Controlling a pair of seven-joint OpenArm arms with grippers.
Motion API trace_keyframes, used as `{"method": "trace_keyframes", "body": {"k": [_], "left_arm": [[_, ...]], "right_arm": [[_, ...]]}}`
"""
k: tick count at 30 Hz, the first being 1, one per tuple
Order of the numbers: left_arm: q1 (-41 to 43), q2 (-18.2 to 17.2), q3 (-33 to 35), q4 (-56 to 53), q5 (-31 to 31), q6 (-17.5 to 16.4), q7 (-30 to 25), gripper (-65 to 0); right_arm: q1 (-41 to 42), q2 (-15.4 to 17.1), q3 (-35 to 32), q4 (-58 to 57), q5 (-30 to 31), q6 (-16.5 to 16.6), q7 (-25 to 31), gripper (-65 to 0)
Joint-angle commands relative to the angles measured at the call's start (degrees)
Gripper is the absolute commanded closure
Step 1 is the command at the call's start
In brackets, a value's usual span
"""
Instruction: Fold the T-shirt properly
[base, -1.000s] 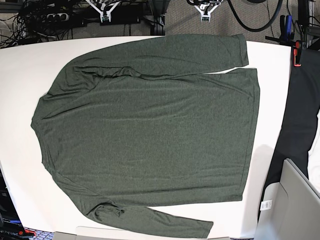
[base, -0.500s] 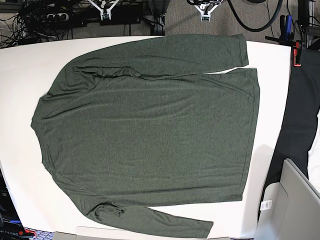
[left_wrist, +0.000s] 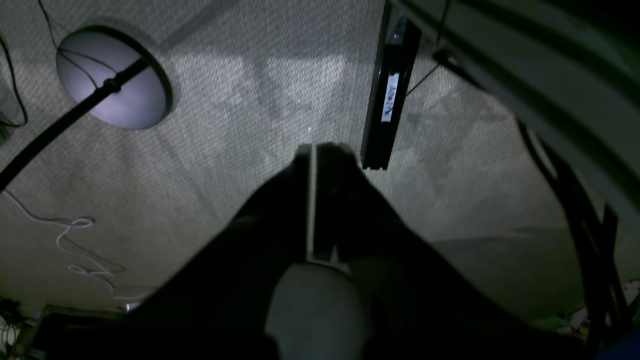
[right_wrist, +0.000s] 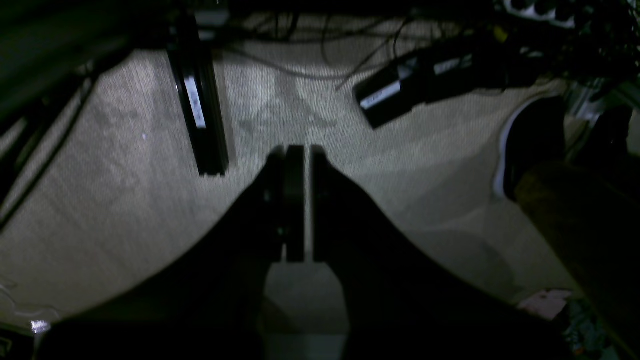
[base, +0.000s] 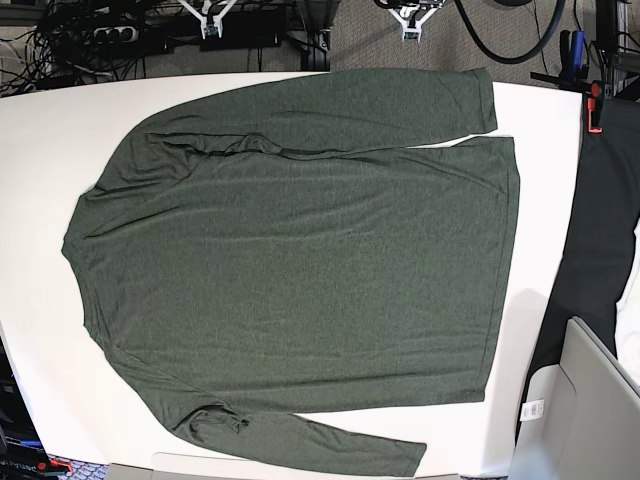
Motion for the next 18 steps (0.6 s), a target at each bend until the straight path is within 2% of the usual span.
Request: {"method": "trace_keyframes", "body": {"k": [1, 6, 14, 18], "left_arm": [[0.4, -0.3, -0.1, 0.0, 0.1, 0.3, 0.0, 0.0], [3.1, -2.6, -0.1, 1.4, 0.1, 0.3, 0.0, 0.0], [13.1, -5.0, 0.0, 15.0, 0.1, 0.3, 0.1, 0.0], [19.0, -6.6, -0.2, 24.2, 0.0, 0.3, 0.1, 0.0]], "right_arm": [[-1.2, 0.4, -0.2, 0.1, 0.2, -0.1, 0.0, -0.2], [-5.1, 1.6, -0.2, 5.3, 0.2, -0.1, -0.2, -0.2], [-12.6, 3.0, -0.2, 14.0, 0.2, -0.1, -0.3, -0.1], [-18.7, 4.9, -0.2, 23.7, 0.2, -0.1, -0.3, -0.1]]}}
